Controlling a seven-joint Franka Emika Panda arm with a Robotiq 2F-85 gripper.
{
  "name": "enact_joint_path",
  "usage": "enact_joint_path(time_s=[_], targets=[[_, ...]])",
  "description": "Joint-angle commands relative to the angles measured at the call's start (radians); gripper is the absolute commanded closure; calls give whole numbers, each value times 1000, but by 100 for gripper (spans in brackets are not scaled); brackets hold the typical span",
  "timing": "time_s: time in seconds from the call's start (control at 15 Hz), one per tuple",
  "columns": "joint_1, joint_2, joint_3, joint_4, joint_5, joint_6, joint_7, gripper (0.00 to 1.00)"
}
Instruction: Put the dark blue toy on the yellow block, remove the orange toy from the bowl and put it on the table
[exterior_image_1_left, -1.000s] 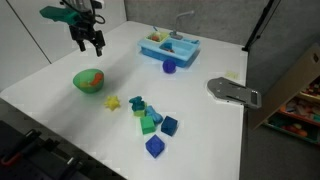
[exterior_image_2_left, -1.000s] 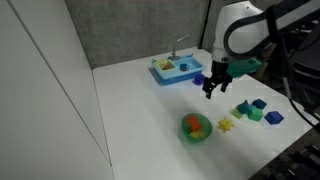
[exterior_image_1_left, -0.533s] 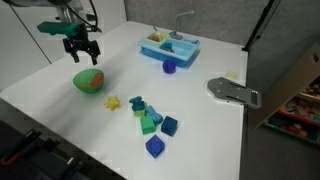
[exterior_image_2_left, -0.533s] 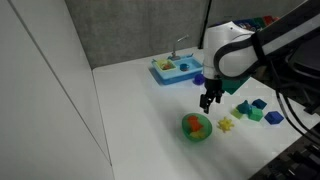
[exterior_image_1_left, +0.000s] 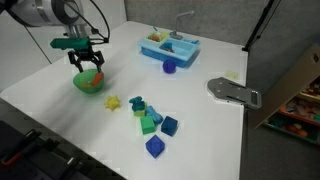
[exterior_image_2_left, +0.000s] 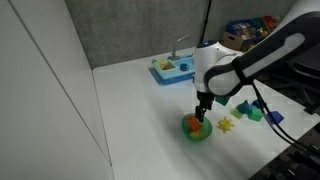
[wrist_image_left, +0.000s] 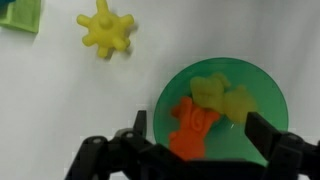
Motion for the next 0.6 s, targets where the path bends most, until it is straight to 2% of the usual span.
enact_joint_path(time_s=[0.0, 0.53], targets=[[-5, 69, 13, 67, -11, 11, -63, 0], [-11, 157, 36, 146, -1, 9, -146, 0]])
